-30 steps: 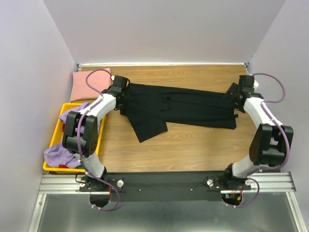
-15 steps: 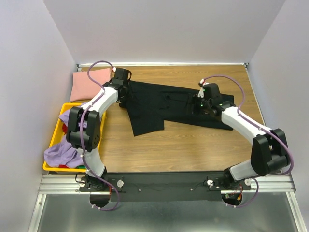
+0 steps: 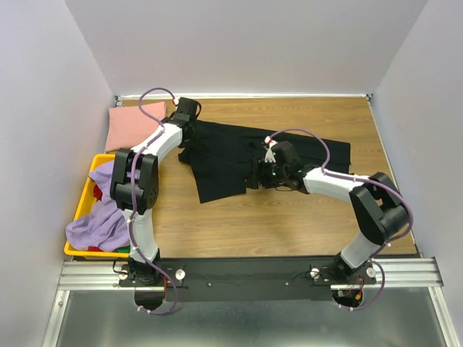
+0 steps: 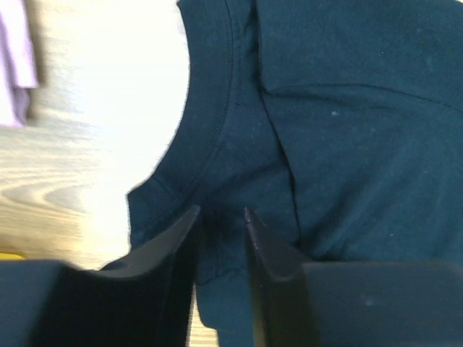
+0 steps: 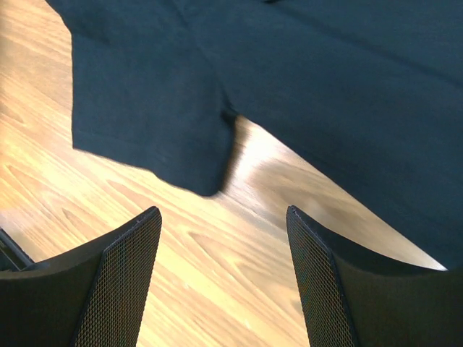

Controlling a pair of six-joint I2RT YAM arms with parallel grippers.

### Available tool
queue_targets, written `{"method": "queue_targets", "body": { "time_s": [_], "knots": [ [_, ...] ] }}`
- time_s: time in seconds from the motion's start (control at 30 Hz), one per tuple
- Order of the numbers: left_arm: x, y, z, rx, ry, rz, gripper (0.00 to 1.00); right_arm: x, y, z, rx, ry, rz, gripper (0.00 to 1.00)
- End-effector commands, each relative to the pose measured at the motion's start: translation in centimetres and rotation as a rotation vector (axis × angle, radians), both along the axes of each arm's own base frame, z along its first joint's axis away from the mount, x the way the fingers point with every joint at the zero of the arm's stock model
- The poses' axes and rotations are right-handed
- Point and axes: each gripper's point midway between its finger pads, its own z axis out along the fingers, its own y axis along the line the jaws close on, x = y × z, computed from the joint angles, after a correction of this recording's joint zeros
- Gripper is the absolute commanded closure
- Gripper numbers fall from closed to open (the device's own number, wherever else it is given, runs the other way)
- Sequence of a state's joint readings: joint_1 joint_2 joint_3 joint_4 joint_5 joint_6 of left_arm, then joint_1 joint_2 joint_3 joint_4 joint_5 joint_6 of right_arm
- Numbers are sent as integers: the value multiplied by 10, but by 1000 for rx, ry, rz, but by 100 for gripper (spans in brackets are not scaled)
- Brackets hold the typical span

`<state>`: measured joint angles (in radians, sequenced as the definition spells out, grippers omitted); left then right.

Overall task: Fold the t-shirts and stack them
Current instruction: Fold the tshirt

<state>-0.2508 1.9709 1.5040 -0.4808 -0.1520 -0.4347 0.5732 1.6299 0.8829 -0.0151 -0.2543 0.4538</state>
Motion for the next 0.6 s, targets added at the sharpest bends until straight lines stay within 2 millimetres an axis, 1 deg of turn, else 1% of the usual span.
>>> {"method": "queue_targets", "body": {
  "time_s": [0.0,0.03,0.07,0.1,0.13,0.17,0.2,0.23,0.3,0.33,0.4,0.43,0.47,0.5,0.53,0.57],
  "knots": [
    [9,8,19,28,-57,23,51,4,28,-3,72,-16,21,24],
    [10,8,28,23,-80,26,46,3,34,-10,71,-8,32,24],
    [8,11,30,26,-84,33,45,3,38,-10,79,-6,31,24],
    [7,11,40,24,-105,33,41,3,44,-12,86,-8,37,24],
    [4,13,42,25,-108,37,40,2,45,-18,78,6,31,24],
    [2,13,46,27,-117,38,39,3,47,-21,78,14,19,24],
    [-1,14,50,25,-125,40,34,3,47,-24,73,17,12,24],
    [-7,16,60,23,-143,43,34,1,50,-26,68,20,14,24],
    [-14,19,69,19,-164,53,34,0,48,-32,51,27,-7,27],
    [-23,22,76,15,-179,53,34,-2,49,-36,47,38,-11,31],
    [-32,24,81,1,-195,61,34,-2,50,-38,44,41,-14,36],
    [-45,24,83,-4,-198,57,34,-2,51,-38,47,42,-15,44],
    [-52,21,81,-10,-196,45,34,-2,51,-39,46,45,-14,48],
    [-59,20,89,-19,-215,39,34,-2,53,-37,52,42,-10,52],
    [-66,18,86,-19,-209,33,34,-2,53,-35,53,42,-9,56],
    [-79,15,72,-12,-177,18,35,0,55,-32,63,37,-11,66]
  ]
}}
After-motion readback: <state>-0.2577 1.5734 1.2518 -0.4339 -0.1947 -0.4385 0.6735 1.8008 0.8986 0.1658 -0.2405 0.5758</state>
